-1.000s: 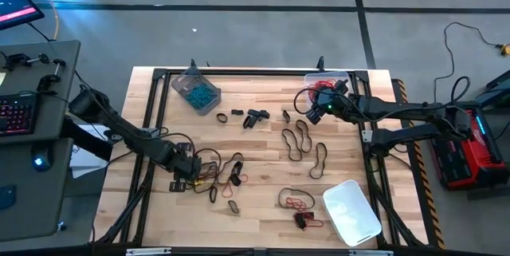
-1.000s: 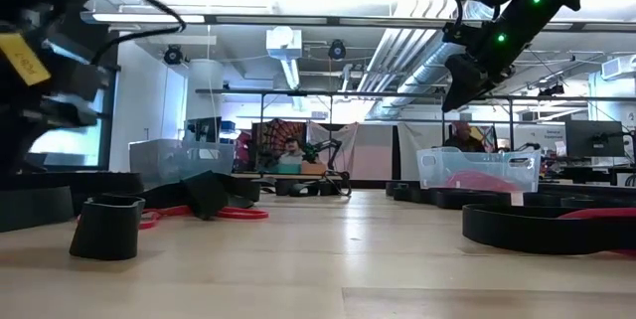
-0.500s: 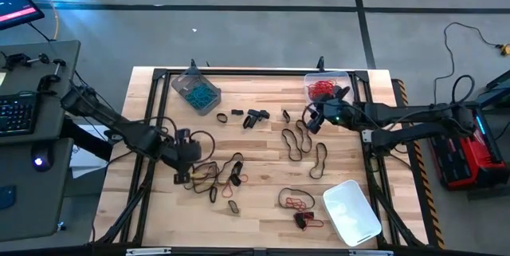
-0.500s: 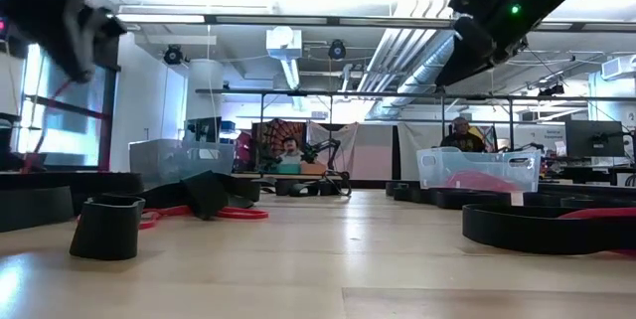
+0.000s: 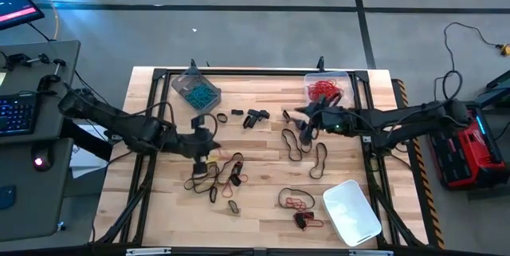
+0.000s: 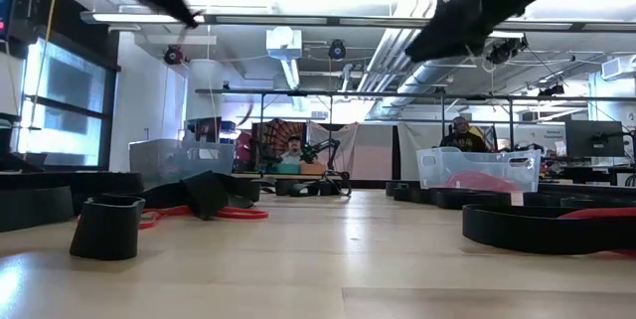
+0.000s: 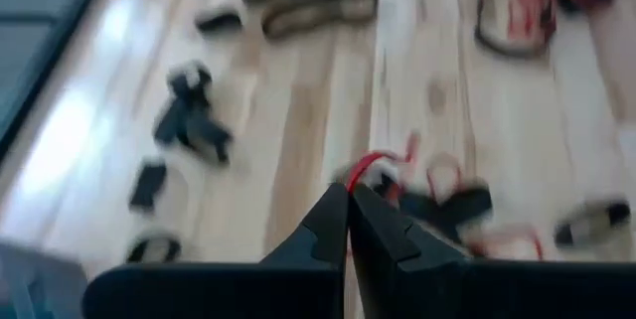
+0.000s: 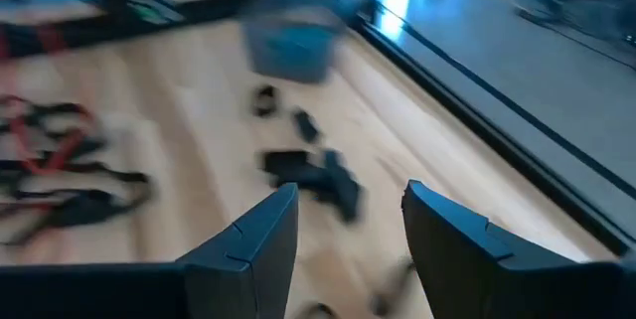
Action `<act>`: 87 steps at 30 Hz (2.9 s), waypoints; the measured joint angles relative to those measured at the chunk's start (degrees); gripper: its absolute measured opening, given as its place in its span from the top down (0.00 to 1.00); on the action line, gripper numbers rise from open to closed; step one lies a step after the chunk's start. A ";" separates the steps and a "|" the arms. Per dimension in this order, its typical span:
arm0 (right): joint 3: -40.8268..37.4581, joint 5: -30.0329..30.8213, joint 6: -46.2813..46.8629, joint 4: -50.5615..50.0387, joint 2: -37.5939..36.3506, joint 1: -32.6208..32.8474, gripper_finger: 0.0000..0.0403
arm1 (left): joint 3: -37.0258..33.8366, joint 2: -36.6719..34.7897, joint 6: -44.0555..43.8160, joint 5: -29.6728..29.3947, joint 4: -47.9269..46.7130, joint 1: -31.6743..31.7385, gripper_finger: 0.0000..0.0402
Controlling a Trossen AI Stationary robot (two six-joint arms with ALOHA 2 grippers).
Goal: Sort rubber bands into baskets
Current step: Put the red rubber band into the transparent bin
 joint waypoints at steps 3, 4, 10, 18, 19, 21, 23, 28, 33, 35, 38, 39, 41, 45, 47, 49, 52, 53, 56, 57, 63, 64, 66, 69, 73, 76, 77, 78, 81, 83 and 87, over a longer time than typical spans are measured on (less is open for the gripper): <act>0.00 -1.87 -0.76 5.92 2.76 2.48 0.57 | 0.00 0.00 3.18 -0.29 5.42 2.07 1.00; 0.00 -2.22 -0.89 7.83 3.88 3.33 0.57 | 0.00 0.00 4.18 -0.31 6.66 2.71 1.00; 0.00 -2.46 -2.59 20.60 11.48 7.66 0.57 | 0.00 0.50 9.02 -0.30 14.19 5.98 1.00; 0.00 -2.57 -5.07 37.64 20.96 10.16 0.57 | 0.09 2.62 13.27 2.52 23.29 8.39 1.00; 0.00 -2.68 -5.07 39.07 21.79 10.17 0.57 | 0.09 2.99 13.72 3.05 24.40 8.59 1.00; 0.00 -2.65 -5.07 42.54 23.67 10.18 0.57 | 0.09 3.92 13.87 3.43 24.79 8.83 1.00; 0.04 -2.67 -5.07 44.13 24.90 10.17 0.57 | 0.09 4.99 14.28 3.64 26.71 9.04 1.00; 3.02 -4.19 -5.07 45.98 28.91 10.17 0.57 | 0.05 7.64 15.22 3.64 29.92 9.09 1.00; 7.38 -6.46 -5.07 45.89 32.82 10.17 0.57 | -0.04 9.76 15.55 3.59 32.84 9.11 1.00; 9.22 -6.45 -5.13 45.62 34.22 10.15 0.57 | 0.09 10.28 15.55 3.89 33.91 9.11 1.00; 11.39 -6.23 -6.77 44.96 35.60 10.04 0.57 | 0.07 10.93 15.73 4.69 35.48 9.11 1.00; 12.41 -6.13 -7.33 45.13 36.29 9.91 0.57 | 0.09 10.86 15.73 4.85 35.23 9.07 1.00; 13.28 -4.99 -8.51 44.68 36.62 9.72 0.57 | -0.03 11.11 15.73 5.18 35.83 8.88 1.00; 14.73 -3.96 -8.44 40.73 36.52 9.17 0.59 | -0.04 11.02 15.88 5.65 36.22 8.50 1.00; 14.95 -3.58 -8.48 39.66 36.57 9.15 0.63 | 0.00 10.81 16.45 5.69 36.46 8.46 1.00; 14.97 -3.50 -8.29 38.85 36.57 8.97 0.70 | 0.02 10.73 16.74 6.12 37.40 8.20 1.00; 14.97 -3.54 -8.08 38.08 36.57 8.92 0.85 | 0.04 10.73 16.78 6.44 37.61 8.17 1.00; 14.97 -3.54 -8.27 38.09 36.57 8.92 0.90 | 0.04 10.73 16.78 6.63 37.60 8.17 1.00; 14.99 -3.54 -8.47 37.89 36.57 8.94 0.98 | 0.04 10.73 16.67 6.61 37.39 8.17 1.00; 14.99 -3.56 -8.32 37.79 36.57 8.94 0.97 | 0.04 10.73 16.61 6.61 37.28 8.17 0.99; 14.99 -3.45 -8.28 35.68 36.57 9.05 0.99 | -0.48 10.71 15.73 6.13 37.47 8.18 0.91; 14.97 -3.39 -8.26 35.18 36.53 9.05 0.99 | -0.89 10.71 15.88 6.12 37.33 8.37 0.89; 14.97 -3.17 -8.00 33.53 36.15 9.05 1.00 | -2.53 10.71 16.14 6.15 37.84 9.13 0.84; 14.95 -1.30 -7.87 30.32 35.11 9.23 1.00 | -6.10 10.71 15.25 6.25 42.22 10.91 0.79; 14.95 2.66 -6.97 24.80 32.46 9.25 1.00 | -11.03 10.71 15.06 9.39 51.06 13.28 0.72; 14.95 5.52 -6.95 19.97 29.86 9.23 1.00 | -13.70 10.71 15.11 12.14 56.81 14.82 0.68; 14.95 6.69 -6.97 18.55 28.97 9.00 1.00 | -14.21 10.71 15.10 12.49 57.73 15.14 0.67; 14.95 8.18 -6.97 16.48 27.76 8.83 1.00 | -14.78 10.71 15.01 12.67 58.82 15.31 0.66; 14.95 12.43 -6.97 9.76 24.19 7.57 1.00 | -16.59 10.71 14.81 13.04 62.53 15.60 0.64; 14.95 16.03 -6.95 4.65 21.59 6.36 1.00 | -17.69 10.71 14.81 13.34 64.47 15.58 0.63; 14.95 22.69 -7.05 -3.27 16.65 2.58 1.00 | -20.24 10.71 15.17 12.73 68.76 15.68 0.63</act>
